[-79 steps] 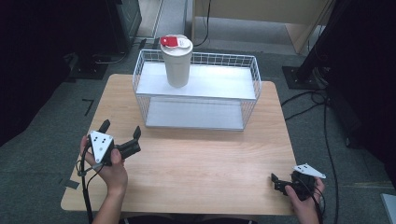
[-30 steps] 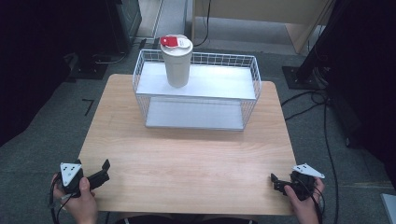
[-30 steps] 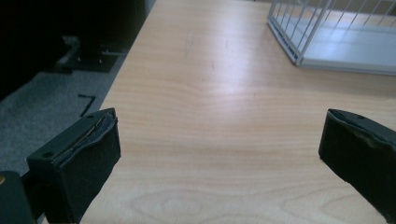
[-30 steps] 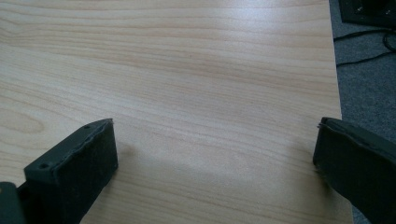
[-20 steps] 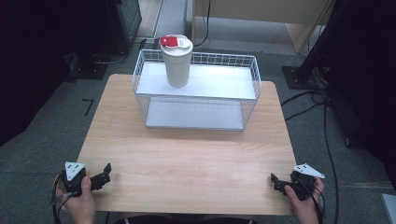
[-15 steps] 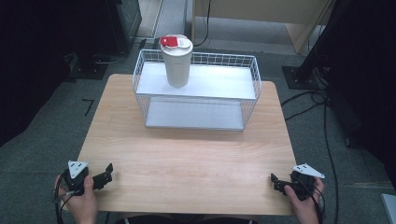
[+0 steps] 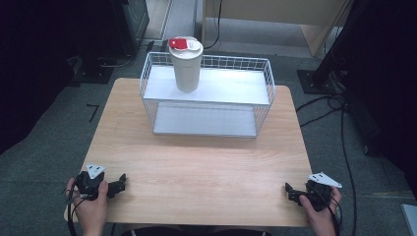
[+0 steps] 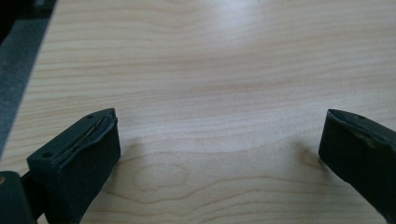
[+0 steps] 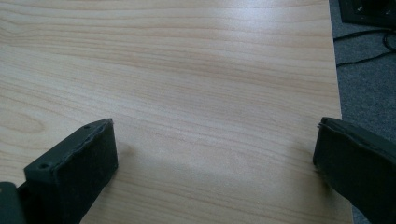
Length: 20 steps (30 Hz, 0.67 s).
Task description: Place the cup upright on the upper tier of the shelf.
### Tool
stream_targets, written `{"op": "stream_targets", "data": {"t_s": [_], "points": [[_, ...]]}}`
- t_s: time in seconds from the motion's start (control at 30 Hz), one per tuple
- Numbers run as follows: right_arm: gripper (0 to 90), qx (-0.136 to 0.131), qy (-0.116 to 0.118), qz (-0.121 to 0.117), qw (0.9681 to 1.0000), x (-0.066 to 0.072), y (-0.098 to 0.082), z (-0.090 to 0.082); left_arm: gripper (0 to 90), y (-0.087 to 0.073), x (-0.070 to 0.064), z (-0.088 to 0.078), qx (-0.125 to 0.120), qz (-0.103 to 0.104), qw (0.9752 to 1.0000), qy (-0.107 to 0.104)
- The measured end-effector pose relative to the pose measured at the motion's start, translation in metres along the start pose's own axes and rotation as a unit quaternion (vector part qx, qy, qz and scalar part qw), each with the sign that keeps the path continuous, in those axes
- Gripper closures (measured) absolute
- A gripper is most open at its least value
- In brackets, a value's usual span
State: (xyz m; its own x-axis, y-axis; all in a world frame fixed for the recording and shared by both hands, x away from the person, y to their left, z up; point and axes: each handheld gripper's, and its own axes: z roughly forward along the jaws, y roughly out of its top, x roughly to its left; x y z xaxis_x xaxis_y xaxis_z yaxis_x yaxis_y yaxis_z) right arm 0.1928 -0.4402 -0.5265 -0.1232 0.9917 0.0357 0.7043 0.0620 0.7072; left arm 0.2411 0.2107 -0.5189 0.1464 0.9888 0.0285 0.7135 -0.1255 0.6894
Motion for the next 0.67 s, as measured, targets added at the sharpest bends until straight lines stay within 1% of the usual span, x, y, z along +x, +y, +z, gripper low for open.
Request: {"op": "stream_targets", "data": {"t_s": [0.1,0.67], "points": [[0.0,-0.002,0.001,0.0,1.0,-0.0003,0.0,0.0001,0.0,0.0003,0.0015,0.0006,0.002,-0.004,1.0,-0.008],[0.0,-0.001,0.002,0.002,1.0,-0.0005,0.0,-0.0001,0.0,0.0007,0.0018,0.0011,0.003,-0.002,0.9999,-0.01]]}}
